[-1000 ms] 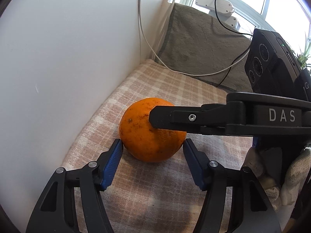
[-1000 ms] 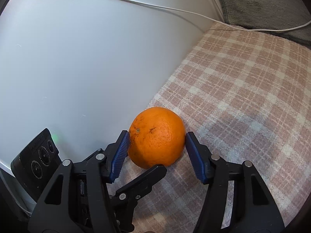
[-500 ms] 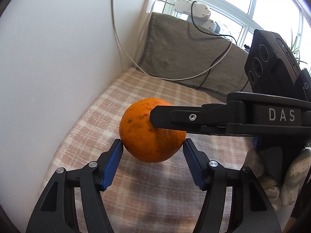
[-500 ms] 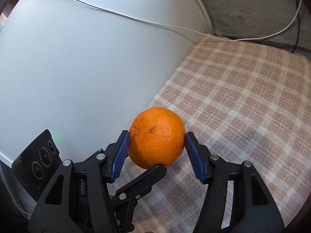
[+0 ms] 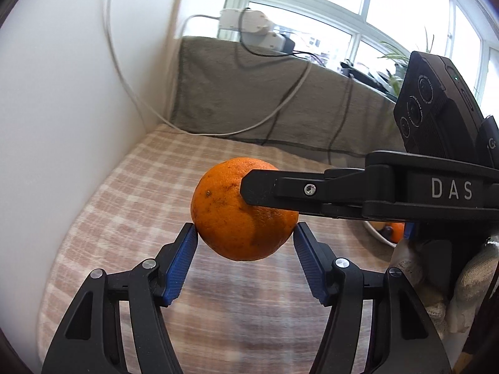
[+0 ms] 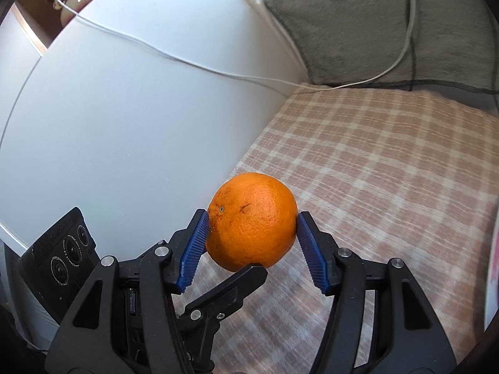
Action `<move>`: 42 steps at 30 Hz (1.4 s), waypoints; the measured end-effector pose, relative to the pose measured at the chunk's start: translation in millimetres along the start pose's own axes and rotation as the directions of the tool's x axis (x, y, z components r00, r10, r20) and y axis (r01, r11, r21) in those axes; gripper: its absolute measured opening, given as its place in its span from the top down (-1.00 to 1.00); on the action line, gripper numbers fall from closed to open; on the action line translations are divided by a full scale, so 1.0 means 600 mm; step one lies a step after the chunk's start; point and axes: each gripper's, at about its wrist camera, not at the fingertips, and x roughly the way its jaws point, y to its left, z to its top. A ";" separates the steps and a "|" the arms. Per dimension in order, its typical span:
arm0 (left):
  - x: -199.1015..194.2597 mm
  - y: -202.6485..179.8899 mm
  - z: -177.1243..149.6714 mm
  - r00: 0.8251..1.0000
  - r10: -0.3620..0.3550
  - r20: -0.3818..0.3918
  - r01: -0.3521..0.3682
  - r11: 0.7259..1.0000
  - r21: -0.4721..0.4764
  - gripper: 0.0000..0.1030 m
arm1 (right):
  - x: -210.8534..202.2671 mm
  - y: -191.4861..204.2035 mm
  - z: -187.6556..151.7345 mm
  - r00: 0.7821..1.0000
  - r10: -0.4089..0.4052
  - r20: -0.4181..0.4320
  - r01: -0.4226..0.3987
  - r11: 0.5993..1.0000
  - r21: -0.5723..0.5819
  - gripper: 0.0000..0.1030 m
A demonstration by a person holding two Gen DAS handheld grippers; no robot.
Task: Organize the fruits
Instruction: 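Lift the large orange with the right tool and carry it onto the plate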
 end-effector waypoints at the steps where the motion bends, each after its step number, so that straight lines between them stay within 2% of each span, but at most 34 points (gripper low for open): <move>1: 0.000 -0.011 0.000 1.000 -0.011 0.000 0.011 1.000 0.009 -0.23 | -0.014 -0.006 -0.004 1.000 -0.008 0.011 0.008 1.000 0.006 -0.19; 11: 0.010 -0.107 -0.001 0.992 -0.122 -0.016 0.123 0.988 0.090 -0.23 | -0.130 -0.060 -0.032 0.991 -0.081 0.102 0.075 0.995 0.063 -0.18; 18: 0.035 -0.169 0.001 0.981 -0.190 -0.049 0.195 0.971 0.137 -0.23 | -0.193 -0.113 -0.048 0.982 -0.127 0.139 0.110 0.987 0.120 -0.17; 30: 0.085 -0.245 0.003 0.960 -0.255 -0.116 0.273 0.944 0.183 -0.23 | -0.248 -0.193 -0.060 0.968 -0.189 0.166 0.155 0.968 0.199 -0.17; 42: 0.112 -0.281 0.003 0.947 -0.278 -0.158 0.307 0.931 0.199 -0.23 | -0.272 -0.220 -0.071 0.961 -0.223 0.164 0.186 0.959 0.215 -0.17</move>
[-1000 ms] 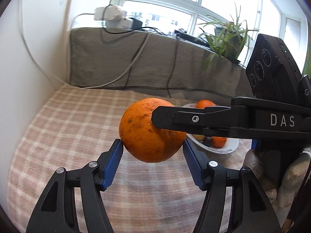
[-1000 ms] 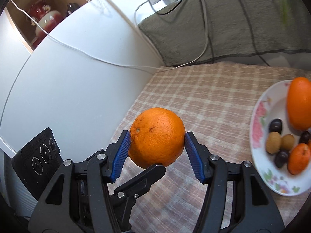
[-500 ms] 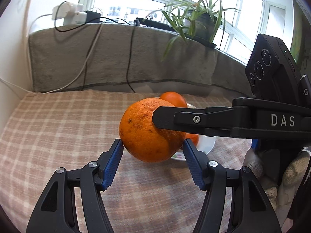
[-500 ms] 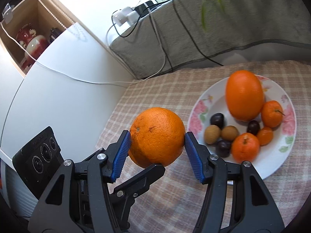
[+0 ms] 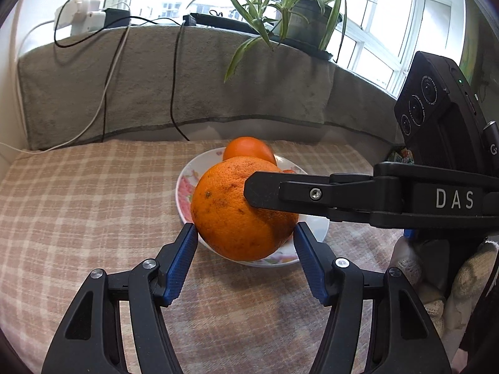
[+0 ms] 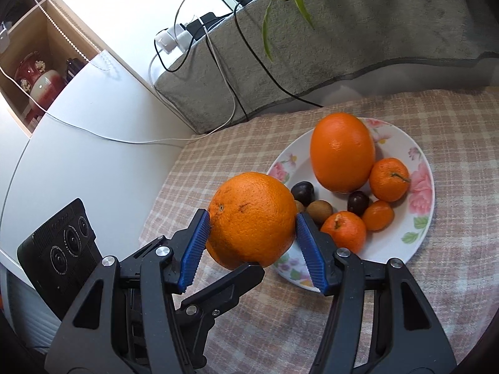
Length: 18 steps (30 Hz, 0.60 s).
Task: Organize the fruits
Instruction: 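Lift the large orange with the right tool and carry it onto the plate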
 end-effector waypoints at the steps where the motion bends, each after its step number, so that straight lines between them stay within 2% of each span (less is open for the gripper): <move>1: 0.000 -0.001 -0.001 1.000 -0.002 -0.001 0.002 1.000 0.000 -0.23 | -0.001 -0.002 0.000 1.000 -0.003 -0.001 0.003 1.000 -0.001 -0.17; 18: 0.019 -0.005 -0.002 1.000 0.008 -0.013 -0.008 1.000 0.018 -0.23 | -0.002 -0.009 0.006 1.000 -0.031 0.001 0.031 1.000 0.003 -0.17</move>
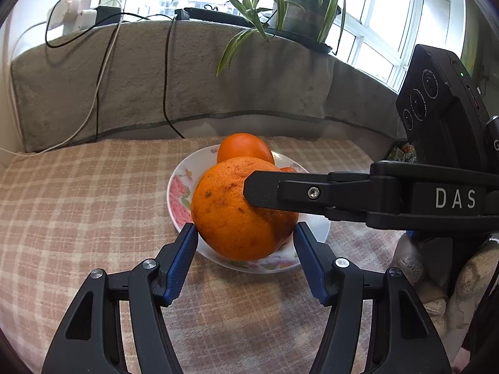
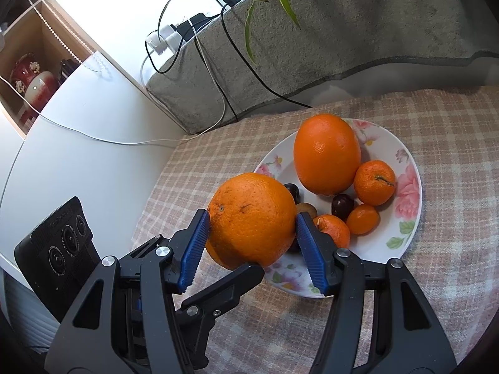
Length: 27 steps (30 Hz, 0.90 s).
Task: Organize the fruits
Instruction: 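Lift the large orange with the right tool and carry it onto the plate, then open the right tool to release the large orange on the plate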
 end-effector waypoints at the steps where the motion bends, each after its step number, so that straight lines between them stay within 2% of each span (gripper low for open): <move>1: 0.001 0.000 0.000 1.000 -0.001 -0.001 0.001 1.000 0.001 -0.21 | -0.001 -0.001 0.001 1.000 -0.006 0.001 0.006 1.000 -0.003 -0.17; 10: 0.004 -0.002 0.001 1.000 -0.011 -0.003 0.011 1.000 0.020 -0.12 | -0.004 -0.009 0.007 1.000 -0.028 0.015 0.028 1.000 -0.008 -0.17; 17: 0.003 -0.001 0.001 1.000 -0.015 -0.005 0.015 1.000 0.017 -0.12 | -0.017 0.002 0.014 0.998 -0.052 0.043 0.054 0.998 -0.045 -0.17; 27: 0.004 -0.003 -0.006 0.999 -0.012 -0.035 0.013 1.000 0.025 -0.12 | -0.026 -0.011 0.007 0.995 -0.082 0.048 0.084 0.996 -0.030 -0.17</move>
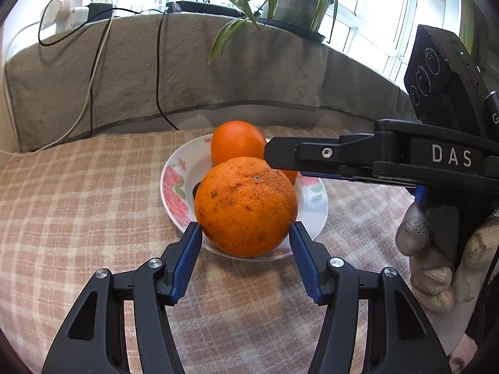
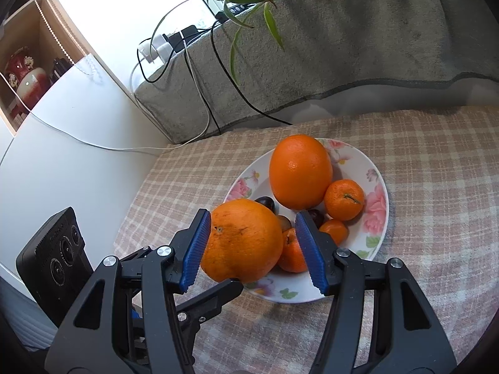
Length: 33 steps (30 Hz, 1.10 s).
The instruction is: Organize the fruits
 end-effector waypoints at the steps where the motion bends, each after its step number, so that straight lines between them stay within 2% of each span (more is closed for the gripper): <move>1: 0.000 0.000 -0.001 1.000 0.000 -0.003 0.000 1.000 0.000 -0.12 | -0.001 -0.001 -0.001 1.000 0.000 0.000 0.000 1.000 0.001 -0.17; 2: 0.001 0.000 -0.003 1.000 0.001 -0.009 -0.001 1.000 0.000 -0.13 | -0.004 -0.001 -0.002 1.000 -0.001 0.002 0.001 1.000 0.000 -0.17; 4: -0.003 -0.003 -0.005 1.000 0.003 -0.001 -0.003 1.000 0.003 -0.34 | -0.007 -0.002 -0.003 1.000 -0.005 0.005 0.005 1.000 -0.001 -0.22; 5: -0.006 -0.004 -0.005 1.000 0.003 0.005 -0.003 1.000 0.004 -0.37 | -0.009 -0.003 -0.004 1.000 -0.008 0.009 0.008 1.000 0.000 -0.24; 11: -0.021 -0.008 -0.009 1.000 0.007 0.012 -0.007 1.000 0.015 -0.44 | -0.020 -0.012 -0.010 1.000 -0.017 0.024 0.017 1.000 0.020 -0.40; 18: -0.040 -0.004 -0.016 1.000 0.020 0.013 -0.020 1.000 0.000 -0.52 | -0.043 -0.012 -0.029 0.997 -0.063 0.046 0.063 0.998 0.004 -0.59; 22: -0.059 -0.001 -0.019 0.999 0.035 0.019 -0.035 0.999 -0.008 -0.57 | -0.061 -0.005 -0.043 0.993 -0.098 0.065 0.099 0.995 -0.019 -0.61; 26: -0.080 -0.002 -0.018 0.998 0.054 0.029 -0.054 0.998 -0.010 -0.57 | -0.085 0.012 -0.060 0.982 -0.154 0.108 0.161 0.985 -0.065 -0.80; 33: -0.118 -0.012 -0.019 0.994 0.079 0.069 -0.080 0.997 0.006 -0.58 | -0.134 0.037 -0.085 0.951 -0.238 0.199 0.260 0.961 -0.095 -0.80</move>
